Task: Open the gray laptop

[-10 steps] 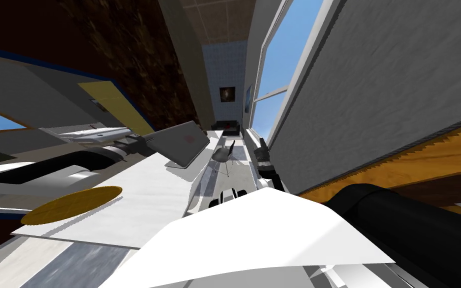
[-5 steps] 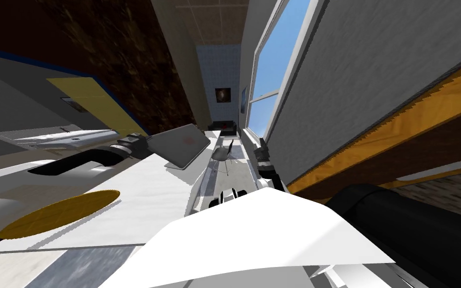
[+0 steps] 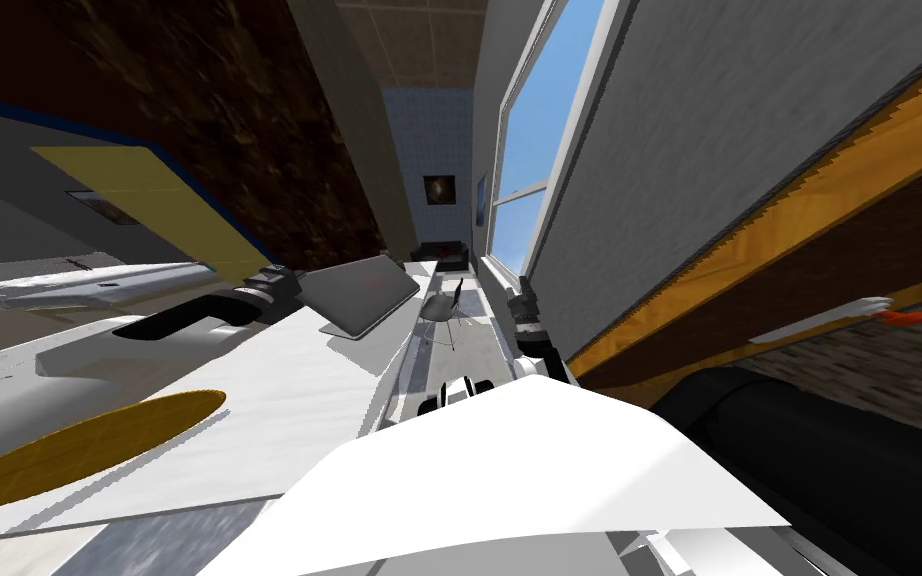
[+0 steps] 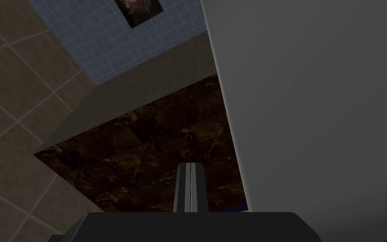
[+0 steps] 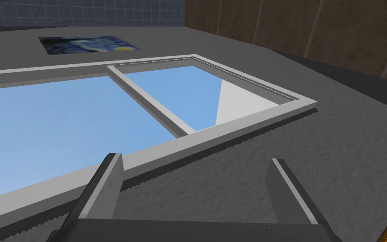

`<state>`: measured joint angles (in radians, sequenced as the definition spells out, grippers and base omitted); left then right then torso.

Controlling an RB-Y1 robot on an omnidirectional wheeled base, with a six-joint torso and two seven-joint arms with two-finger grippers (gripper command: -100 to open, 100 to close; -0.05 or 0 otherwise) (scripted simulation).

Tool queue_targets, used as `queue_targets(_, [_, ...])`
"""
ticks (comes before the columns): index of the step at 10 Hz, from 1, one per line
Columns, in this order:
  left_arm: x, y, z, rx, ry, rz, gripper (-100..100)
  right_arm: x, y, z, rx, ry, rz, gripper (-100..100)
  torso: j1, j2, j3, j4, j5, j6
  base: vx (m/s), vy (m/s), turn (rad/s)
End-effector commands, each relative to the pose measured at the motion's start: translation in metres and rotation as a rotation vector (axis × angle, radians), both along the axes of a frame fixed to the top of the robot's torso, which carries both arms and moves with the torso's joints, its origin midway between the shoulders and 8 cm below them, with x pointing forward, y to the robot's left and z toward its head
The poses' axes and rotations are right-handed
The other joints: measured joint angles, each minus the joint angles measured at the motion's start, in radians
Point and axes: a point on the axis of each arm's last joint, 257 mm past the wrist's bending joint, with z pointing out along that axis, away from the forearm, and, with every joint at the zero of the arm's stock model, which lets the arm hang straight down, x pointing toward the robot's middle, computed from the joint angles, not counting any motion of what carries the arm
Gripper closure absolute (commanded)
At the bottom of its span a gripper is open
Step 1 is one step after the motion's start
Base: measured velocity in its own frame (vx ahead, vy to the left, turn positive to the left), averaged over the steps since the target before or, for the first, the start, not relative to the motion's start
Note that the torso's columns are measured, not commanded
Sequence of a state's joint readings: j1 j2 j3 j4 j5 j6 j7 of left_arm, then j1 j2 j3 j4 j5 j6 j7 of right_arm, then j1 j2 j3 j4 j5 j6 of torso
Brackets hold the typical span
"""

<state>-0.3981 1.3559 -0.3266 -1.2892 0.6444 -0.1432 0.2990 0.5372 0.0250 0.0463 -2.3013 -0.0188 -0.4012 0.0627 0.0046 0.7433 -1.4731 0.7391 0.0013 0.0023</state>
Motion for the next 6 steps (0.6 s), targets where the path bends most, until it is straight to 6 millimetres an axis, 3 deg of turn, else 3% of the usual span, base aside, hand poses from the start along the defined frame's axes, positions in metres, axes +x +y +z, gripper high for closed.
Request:
queue_targets(1, [0.0171,0.0086,-0.0142,-0.028,0.022,0.057,100,0.0000,0.0000,-0.0001,0.000,0.000,0.000,0,0.000,0.001,0.001,0.001,0.000,-0.002,-0.064,0.049,-0.211])
queue_targets(6, [0.0268,0.0033,-0.0064,-0.059,-0.005,0.055,100,-0.0001,-0.0001,-0.0001,0.000,0.000,0.000,0,-0.004,-0.005,-0.003,-0.001,-0.001,-0.002,-0.018,0.014,-0.061])
